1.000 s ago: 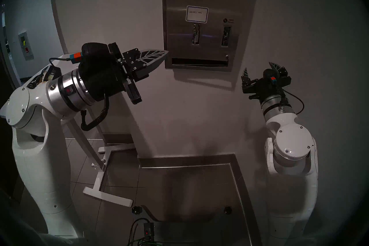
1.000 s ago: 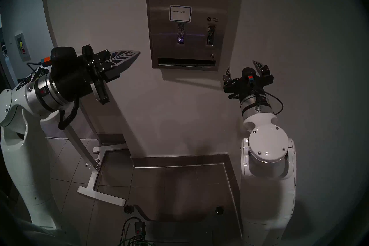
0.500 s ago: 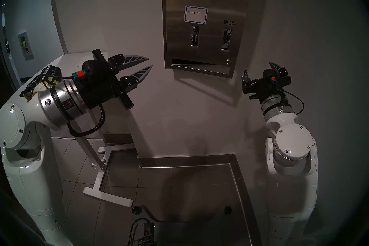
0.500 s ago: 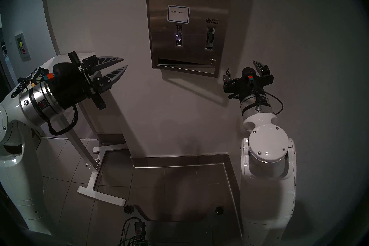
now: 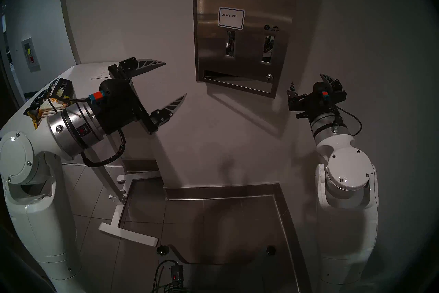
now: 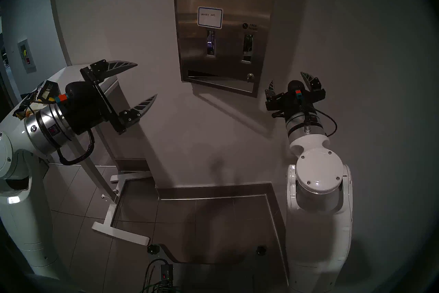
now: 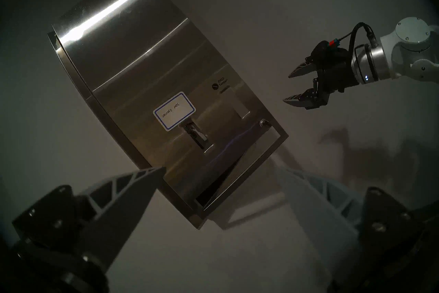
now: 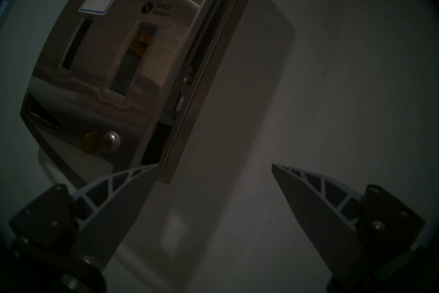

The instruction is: Open the dispenser door, put the pads inside, close the door

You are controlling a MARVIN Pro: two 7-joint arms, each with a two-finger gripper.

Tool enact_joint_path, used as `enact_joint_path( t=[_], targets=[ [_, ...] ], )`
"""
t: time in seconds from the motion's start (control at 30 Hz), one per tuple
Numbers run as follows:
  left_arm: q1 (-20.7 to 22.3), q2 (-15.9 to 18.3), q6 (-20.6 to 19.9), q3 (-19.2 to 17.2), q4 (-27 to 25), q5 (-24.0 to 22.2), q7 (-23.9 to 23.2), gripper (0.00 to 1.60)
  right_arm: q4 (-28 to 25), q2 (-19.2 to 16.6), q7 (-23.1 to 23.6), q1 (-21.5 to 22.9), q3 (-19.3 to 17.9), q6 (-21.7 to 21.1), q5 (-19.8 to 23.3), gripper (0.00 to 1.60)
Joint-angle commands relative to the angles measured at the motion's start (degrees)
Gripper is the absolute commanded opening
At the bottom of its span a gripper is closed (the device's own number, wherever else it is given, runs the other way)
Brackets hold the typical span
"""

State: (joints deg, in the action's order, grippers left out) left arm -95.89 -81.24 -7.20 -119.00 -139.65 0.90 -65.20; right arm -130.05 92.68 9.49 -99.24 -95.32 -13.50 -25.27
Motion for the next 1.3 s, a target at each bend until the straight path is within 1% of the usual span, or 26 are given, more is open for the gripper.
enact_joint_path(
  t=[0.0,0.2,0.33,0.47,0.67,0.83,1.07,1.2,1.27],
  targets=[
    [0.04,-1.23,0.73,0.63,-0.35,1.79,2.14,1.60,-0.93,-0.14,0.03,0.29,-0.11,0.09,-0.01,1.60],
    [-1.42,-2.32,3.13,2.16,-0.33,6.08,4.66,1.60,-1.47,-0.24,0.27,-0.08,-0.08,-0.07,0.00,1.60],
    [-1.30,-2.27,4.94,3.78,1.24,9.92,6.62,1.60,-1.80,-0.35,0.47,-0.14,-0.08,-0.17,0.03,1.60],
    [0.24,-1.85,6.29,5.38,3.75,12.99,8.31,1.60,-2.21,-0.51,0.73,-0.05,-0.19,-0.27,0.20,1.60],
    [3.88,-0.36,7.91,8.02,8.05,17.66,10.17,1.60,-2.60,-0.47,1.12,0.04,-0.48,-0.35,0.47,1.60],
    [6.79,0.36,8.87,9.59,10.49,19.56,11.27,1.60,-2.92,-0.20,1.44,0.00,-0.95,-0.24,0.98,1.60],
    [8.95,1.73,10.65,11.55,12.56,20.95,11.28,1.60,-3.38,0.07,1.80,-0.18,-1.49,0.12,2.54,1.60],
    [10.30,2.00,10.99,12.60,13.73,21.71,11.62,1.60,-3.43,0.13,1.89,-0.11,-1.53,0.11,2.96,1.60],
    [11.44,2.59,11.94,13.27,14.52,22.57,11.97,1.60,-3.38,0.18,1.87,0.00,-1.51,0.08,3.22,1.60]
  ],
)
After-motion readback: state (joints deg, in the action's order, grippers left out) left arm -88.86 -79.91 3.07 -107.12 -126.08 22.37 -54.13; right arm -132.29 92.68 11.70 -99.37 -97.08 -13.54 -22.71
